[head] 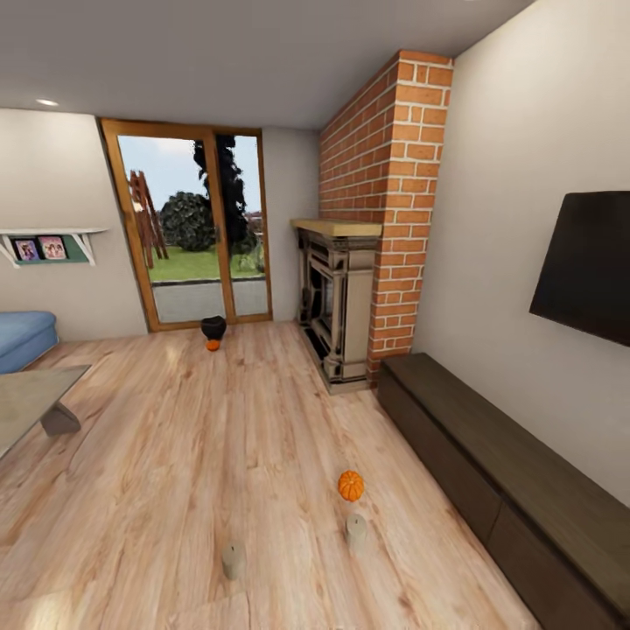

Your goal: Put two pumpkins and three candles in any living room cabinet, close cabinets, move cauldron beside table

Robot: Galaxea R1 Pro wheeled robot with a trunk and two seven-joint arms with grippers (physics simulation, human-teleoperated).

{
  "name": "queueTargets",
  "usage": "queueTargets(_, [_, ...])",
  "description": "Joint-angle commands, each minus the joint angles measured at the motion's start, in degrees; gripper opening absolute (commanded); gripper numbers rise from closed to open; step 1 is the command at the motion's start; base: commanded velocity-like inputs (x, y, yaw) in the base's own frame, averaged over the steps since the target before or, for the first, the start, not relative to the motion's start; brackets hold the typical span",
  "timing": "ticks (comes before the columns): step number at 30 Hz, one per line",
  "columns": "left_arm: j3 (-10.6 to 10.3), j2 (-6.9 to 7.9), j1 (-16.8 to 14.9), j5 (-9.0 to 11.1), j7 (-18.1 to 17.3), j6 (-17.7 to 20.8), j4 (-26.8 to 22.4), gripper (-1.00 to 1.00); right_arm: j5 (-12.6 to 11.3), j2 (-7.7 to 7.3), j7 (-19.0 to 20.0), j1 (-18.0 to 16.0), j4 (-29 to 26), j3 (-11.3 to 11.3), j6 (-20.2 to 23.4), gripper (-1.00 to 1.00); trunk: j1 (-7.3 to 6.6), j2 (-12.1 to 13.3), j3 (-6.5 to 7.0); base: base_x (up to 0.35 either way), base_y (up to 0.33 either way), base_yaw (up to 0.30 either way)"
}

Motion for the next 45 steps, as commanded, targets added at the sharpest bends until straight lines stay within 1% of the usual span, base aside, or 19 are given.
queueTargets(1, [-0.1,0.01,0.0,0.4,0.0,-0.2,0.0,1.0,0.0,0.01,-0.1,-0.1,0.0,0.0,-0.2,1.0,-0.02,0.0,-0.07,-0.239,0.0,-0.26])
queueTargets(6, [-0.1,0.01,0.0,0.4,0.0,-0.2,0.0,1.0,0.1,0.08,0.0,-0.1,0.1,0.0,-0.2,1.0,-0.02,0.0,-0.16,-0.175,0.0,-0.223])
queueTargets(12, [-0.1,0.01,0.0,0.4,0.0,-0.2,0.0,1.0,0.0,0.09,0.0,-0.1,0.1,0.0,-0.2,1.0,-0.02,0.0,-0.17,-0.006,0.0,-0.016])
queueTargets(28, [0.0,0.1,0.0,0.4,0.0,-0.2,0.0,1.0,0.3,0.06,0.2,-0.1,0.1,0.3,-0.2,1.0,-0.02,0.0,-0.17,-0.004,0.003,-0.255])
queueTargets(33, [0.0,0.1,0.0,0.4,0.0,-0.2,0.0,1.0,0.3,0.09,0.2,-0.1,0.1,0.3,-0.2,1.0,-0.02,0.0,-0.17,-0.013,0.112,-0.264])
queueTargets(38, [0.0,0.08,0.0,0.4,0.0,-0.3,0.0,1.0,0.4,0.09,0.3,-0.1,0.1,0.3,-0.2,1.0,-0.02,0.0,-0.17,0.019,0.245,-0.265])
queueTargets(40, [-0.1,0.06,0.0,0.4,0.0,-0.9,0.0,1.0,0.4,0.09,0.3,-0.1,0.1,0.3,-0.2,1.0,-0.02,0.0,-0.17,0.134,0.271,-0.266])
queueTargets(44, [-0.1,0.01,0.0,0.4,0.0,-3.4,0.0,1.0,0.4,0.09,0.3,-0.1,0.1,0.4,-0.2,1.0,-0.02,0.0,-0.17,0.18,0.214,-0.266])
queueTargets(45, [-0.1,0.01,0.0,0.4,0.0,-3.4,0.0,1.0,0.4,0.09,0.3,-0.1,0.1,0.4,-0.2,1.0,-0.02,0.0,-0.17,0.072,0.076,-0.266])
